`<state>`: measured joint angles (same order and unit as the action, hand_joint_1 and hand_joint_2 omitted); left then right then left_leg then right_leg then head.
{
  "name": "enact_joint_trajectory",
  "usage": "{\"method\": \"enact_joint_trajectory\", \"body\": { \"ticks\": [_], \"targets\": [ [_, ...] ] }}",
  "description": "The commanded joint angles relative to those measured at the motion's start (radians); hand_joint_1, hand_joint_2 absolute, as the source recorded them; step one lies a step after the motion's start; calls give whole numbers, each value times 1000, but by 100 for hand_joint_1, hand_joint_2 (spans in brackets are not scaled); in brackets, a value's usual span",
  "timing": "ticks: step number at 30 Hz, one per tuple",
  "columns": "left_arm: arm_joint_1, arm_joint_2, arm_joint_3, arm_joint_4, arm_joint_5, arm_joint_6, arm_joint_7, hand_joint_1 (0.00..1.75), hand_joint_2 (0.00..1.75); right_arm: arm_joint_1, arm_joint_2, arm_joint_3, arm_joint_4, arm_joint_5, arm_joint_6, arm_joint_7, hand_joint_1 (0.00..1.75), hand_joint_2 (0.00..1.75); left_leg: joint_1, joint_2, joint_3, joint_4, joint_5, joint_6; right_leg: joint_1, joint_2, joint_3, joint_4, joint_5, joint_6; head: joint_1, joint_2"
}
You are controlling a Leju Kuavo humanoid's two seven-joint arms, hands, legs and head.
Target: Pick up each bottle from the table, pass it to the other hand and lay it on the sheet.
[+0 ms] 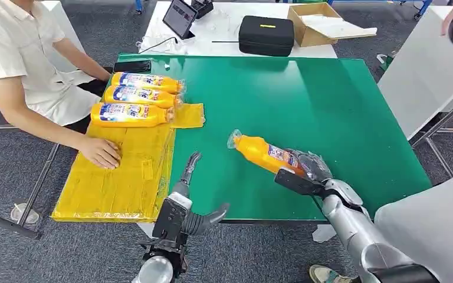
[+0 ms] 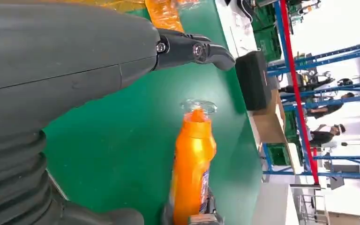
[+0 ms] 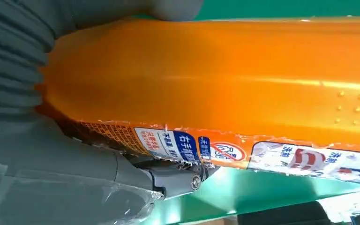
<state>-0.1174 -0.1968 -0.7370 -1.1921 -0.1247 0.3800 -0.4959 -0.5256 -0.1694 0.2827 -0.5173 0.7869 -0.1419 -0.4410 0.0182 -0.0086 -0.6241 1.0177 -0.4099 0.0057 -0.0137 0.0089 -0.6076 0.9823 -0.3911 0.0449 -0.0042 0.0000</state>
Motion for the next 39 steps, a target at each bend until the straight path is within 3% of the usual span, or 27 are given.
{"method": "enact_joint_trajectory", "body": {
  "ticks": [1, 7, 12, 14, 19, 39],
  "targets": [
    [-3, 19, 14, 18, 97, -32, 4, 0, 175, 141, 43, -33, -125, -96, 14, -60, 175, 175, 1, 0, 2, -2, 0, 0, 1, -1, 2, -2, 0, -2, 0, 0],
    [-3, 5, 58, 62, 289, -115, 63, 0, 175, 210, 81, 0, -359, -209, 38, -92, 175, 175, 0, 2, 0, -1, 0, 0, 1, 1, 0, -1, 0, -2, 0, 0],
    [-6, 5, 56, 66, 293, -116, 61, 0, 175, 214, 76, 5, -369, -211, 39, -81, 175, 175, 0, 3, -2, -1, -1, 0, 1, 1, -2, 0, -1, -3, -1, 0],
    [-6, 0, 65, 72, 331, -117, 68, 0, 175, 220, 83, 11, -392, -247, 44, -127, 175, 175, 0, 1, -4, -1, 0, 0, 0, 0, -4, 0, 0, -2, -1, 0],
    [-34, -8, 60, 123, 429, -148, 74, 0, 175, 257, 111, 115, -537, -289, 74, -127, 175, 175, 0, 2, -8, -1, 0, 1, 0, 2, -6, 1, -1, -2, 0, 0],
    [-64, -3, 18, 44, 465, -184, 13, 0, 175, 191, 139, 325, -449, -317, 114, -120, 175, 175, 0, 1, -15, 0, 1, 0, 0, 1, -13, 1, 0, -1, 0, 0]
  ]
}}
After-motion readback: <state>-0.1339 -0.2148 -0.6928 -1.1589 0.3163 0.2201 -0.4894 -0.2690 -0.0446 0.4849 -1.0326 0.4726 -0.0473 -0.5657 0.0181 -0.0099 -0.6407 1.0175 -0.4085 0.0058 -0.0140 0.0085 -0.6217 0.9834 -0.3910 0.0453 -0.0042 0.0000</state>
